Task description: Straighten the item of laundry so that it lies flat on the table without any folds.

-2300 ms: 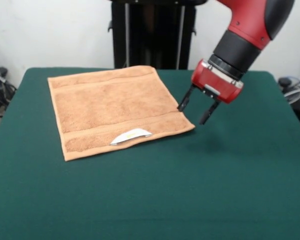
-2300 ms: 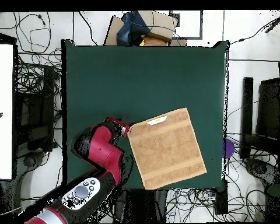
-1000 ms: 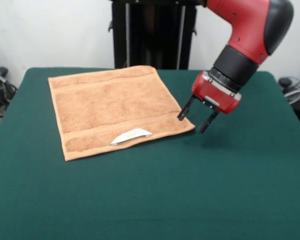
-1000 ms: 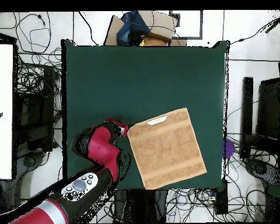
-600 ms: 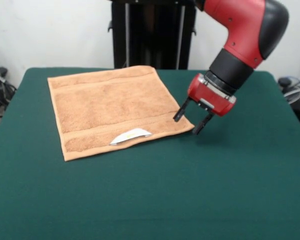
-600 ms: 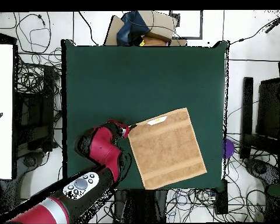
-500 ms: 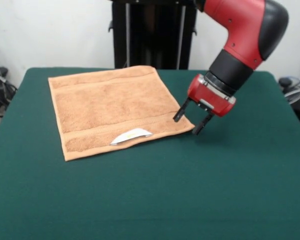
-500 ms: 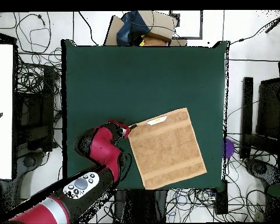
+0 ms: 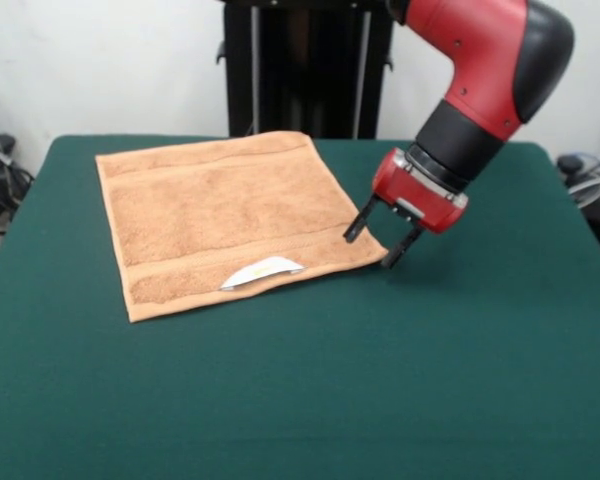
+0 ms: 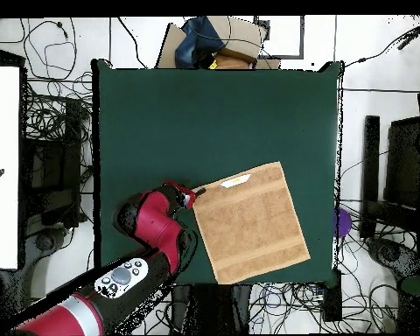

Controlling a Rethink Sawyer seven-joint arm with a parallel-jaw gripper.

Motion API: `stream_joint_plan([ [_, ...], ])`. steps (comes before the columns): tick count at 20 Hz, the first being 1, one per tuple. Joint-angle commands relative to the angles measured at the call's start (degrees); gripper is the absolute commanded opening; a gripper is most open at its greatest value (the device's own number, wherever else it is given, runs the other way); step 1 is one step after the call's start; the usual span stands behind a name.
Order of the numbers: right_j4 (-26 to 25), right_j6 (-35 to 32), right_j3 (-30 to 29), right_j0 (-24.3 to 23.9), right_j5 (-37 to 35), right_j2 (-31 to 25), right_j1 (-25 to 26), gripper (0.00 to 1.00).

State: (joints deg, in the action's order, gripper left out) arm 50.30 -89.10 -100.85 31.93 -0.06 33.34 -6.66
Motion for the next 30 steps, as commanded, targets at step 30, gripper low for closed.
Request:
stream_joint_plan([
  [30, 2.6, -18.1, 1.1, -3.6, 1.2, -12.1, 0.1, 1.00],
])
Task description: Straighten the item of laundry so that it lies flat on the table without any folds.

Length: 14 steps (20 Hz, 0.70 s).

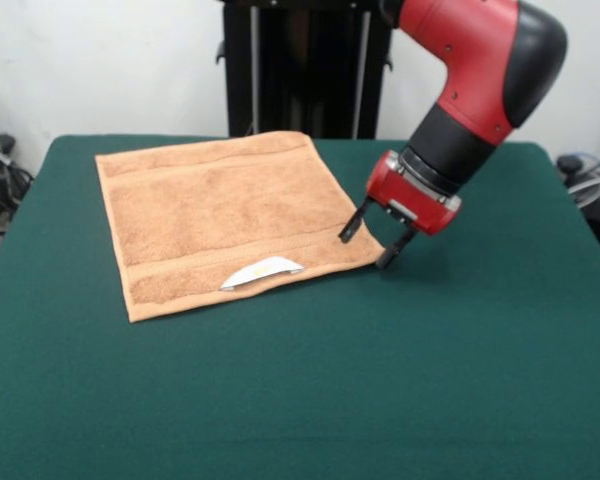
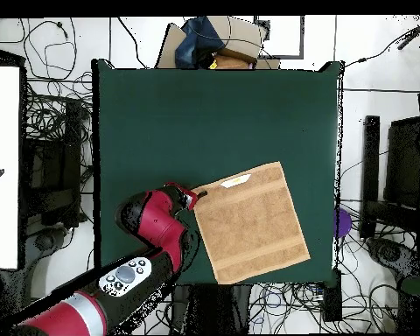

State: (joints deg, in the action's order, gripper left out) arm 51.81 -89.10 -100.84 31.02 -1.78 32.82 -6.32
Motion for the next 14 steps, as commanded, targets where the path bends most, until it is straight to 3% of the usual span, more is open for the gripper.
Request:
stream_joint_plan([
  [1, 0.9, -18.2, 1.0, -2.8, 3.4, -12.0, -0.4, 1.00],
  [14, 1.4, -18.4, 0.3, -4.7, 5.5, -15.0, -1.2, 1.00],
])
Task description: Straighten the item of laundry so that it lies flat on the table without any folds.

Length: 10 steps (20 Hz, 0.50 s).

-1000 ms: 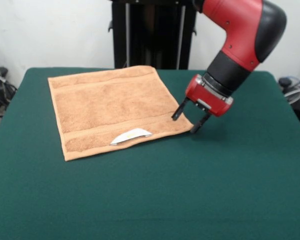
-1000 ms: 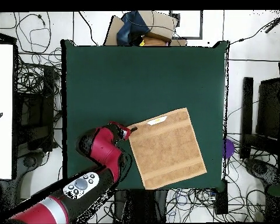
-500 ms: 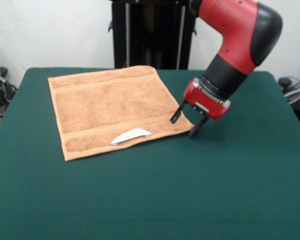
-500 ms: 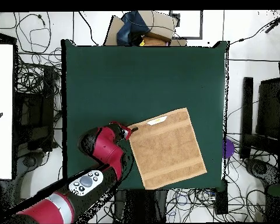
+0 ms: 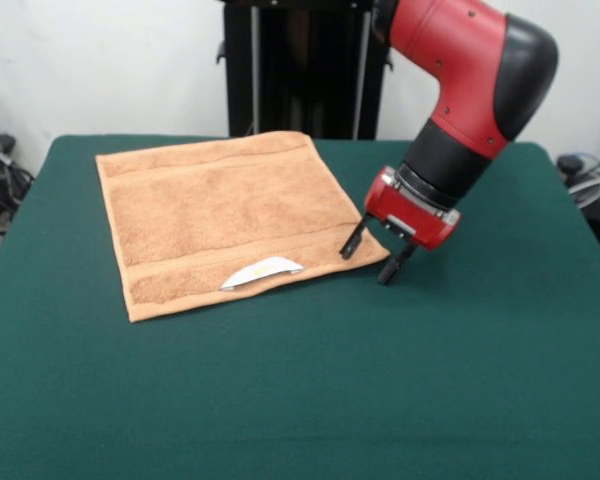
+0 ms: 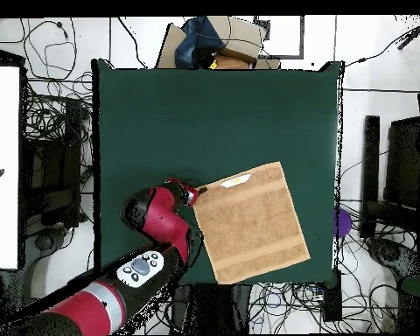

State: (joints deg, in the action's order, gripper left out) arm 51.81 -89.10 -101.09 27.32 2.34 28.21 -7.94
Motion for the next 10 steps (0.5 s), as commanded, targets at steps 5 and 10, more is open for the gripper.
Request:
stream_joint_plan([
  [5, 3.6, -18.9, 0.9, 0.6, -1.5, -8.5, 1.4, 1.00],
  [10, 5.3, -19.3, 1.4, 1.9, -4.2, -7.0, 2.1, 1.00],
])
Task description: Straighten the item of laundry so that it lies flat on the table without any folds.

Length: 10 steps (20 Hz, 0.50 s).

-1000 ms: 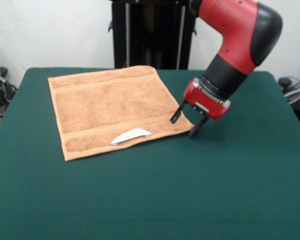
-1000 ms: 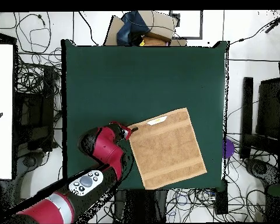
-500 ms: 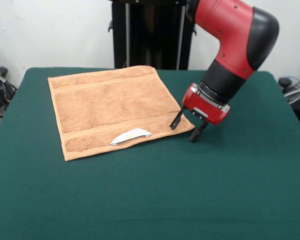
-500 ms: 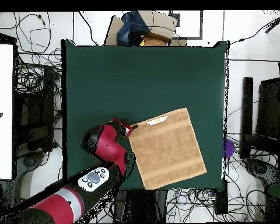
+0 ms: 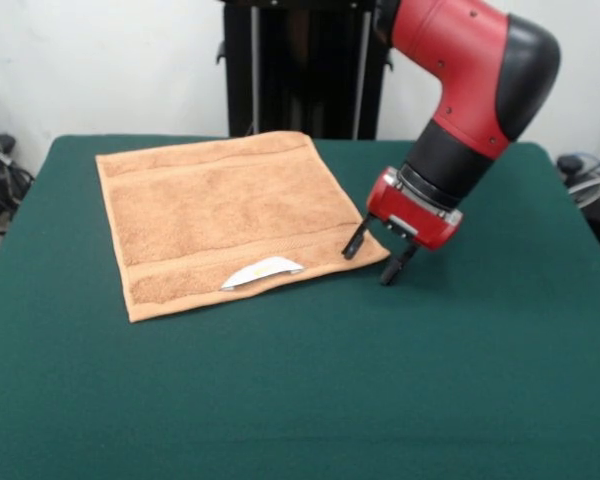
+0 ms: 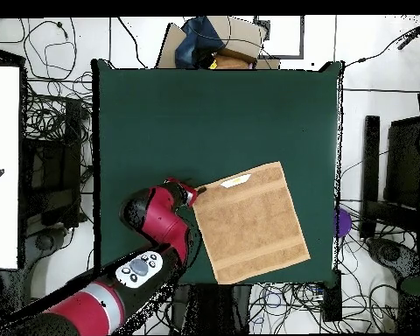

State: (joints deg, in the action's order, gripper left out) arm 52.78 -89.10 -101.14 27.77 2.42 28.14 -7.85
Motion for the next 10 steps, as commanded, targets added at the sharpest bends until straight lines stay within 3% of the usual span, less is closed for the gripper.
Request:
stream_joint_plan([
  [1, 4.6, -19.3, 1.4, 1.6, -4.5, -6.8, 2.1, 1.00],
  [10, 6.7, -19.2, 2.2, 3.1, -7.7, -4.9, 3.6, 1.00],
])
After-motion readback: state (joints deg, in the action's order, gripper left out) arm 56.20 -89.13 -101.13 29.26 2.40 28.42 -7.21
